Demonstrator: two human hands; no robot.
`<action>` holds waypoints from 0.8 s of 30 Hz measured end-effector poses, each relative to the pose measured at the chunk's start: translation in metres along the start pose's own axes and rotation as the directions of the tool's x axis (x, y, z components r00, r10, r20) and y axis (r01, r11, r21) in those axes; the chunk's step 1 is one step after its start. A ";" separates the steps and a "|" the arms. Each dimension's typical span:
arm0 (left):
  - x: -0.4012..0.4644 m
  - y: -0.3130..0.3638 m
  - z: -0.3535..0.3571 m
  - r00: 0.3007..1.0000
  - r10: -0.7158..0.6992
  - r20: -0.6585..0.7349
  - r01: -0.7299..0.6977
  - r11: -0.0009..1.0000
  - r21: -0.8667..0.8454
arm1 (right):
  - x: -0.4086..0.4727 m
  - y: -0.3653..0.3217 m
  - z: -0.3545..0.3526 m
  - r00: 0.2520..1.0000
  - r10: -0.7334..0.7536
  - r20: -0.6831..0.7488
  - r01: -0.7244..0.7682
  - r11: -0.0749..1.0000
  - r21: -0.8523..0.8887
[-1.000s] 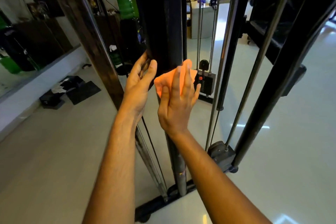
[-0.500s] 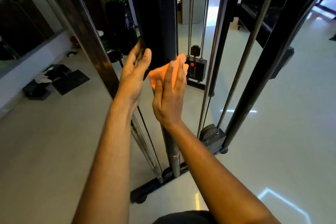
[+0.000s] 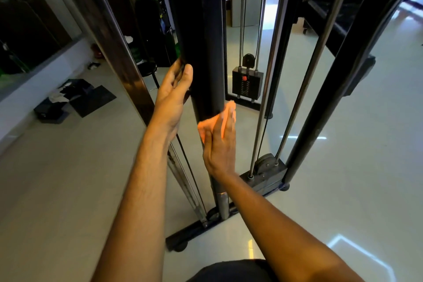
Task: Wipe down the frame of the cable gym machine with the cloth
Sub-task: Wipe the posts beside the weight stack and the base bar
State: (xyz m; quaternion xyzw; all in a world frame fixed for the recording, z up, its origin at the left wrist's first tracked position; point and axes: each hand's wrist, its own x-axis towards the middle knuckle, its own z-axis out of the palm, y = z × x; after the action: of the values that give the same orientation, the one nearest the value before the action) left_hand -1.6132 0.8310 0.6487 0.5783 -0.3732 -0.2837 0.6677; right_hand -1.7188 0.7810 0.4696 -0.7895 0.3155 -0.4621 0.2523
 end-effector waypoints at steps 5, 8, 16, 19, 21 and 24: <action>-0.001 -0.002 0.001 1.000 -0.003 -0.007 0.003 1.000 -0.010 | 0.066 -0.050 -0.021 0.971 -0.124 -0.204 0.130 0.991 0.014; -0.003 -0.007 0.003 0.999 -0.023 -0.030 0.023 1.000 -0.006 | 0.057 -0.036 -0.014 0.973 -0.149 -0.174 0.149 0.989 -0.015; -0.007 -0.029 0.002 0.998 -0.066 -0.022 0.066 0.998 0.021 | -0.033 0.040 0.004 0.992 0.008 0.123 -0.006 1.000 -0.015; -0.007 -0.034 0.003 0.996 -0.077 -0.041 0.078 0.997 0.012 | 0.002 0.008 -0.005 0.998 -0.056 0.029 0.054 0.998 0.042; -0.007 -0.038 0.005 0.997 -0.067 -0.046 0.067 0.998 -0.007 | 0.030 -0.011 -0.013 0.993 -0.102 -0.059 0.105 0.993 0.057; -0.008 -0.042 0.010 0.991 -0.078 -0.111 0.071 0.996 -0.061 | 0.052 -0.024 -0.018 0.984 -0.135 -0.116 0.142 0.989 0.050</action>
State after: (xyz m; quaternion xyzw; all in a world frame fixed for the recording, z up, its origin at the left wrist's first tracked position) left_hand -1.6233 0.8250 0.6062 0.5880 -0.3046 -0.2856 0.6928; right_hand -1.7088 0.7569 0.5236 -0.7747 0.2599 -0.5311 0.2241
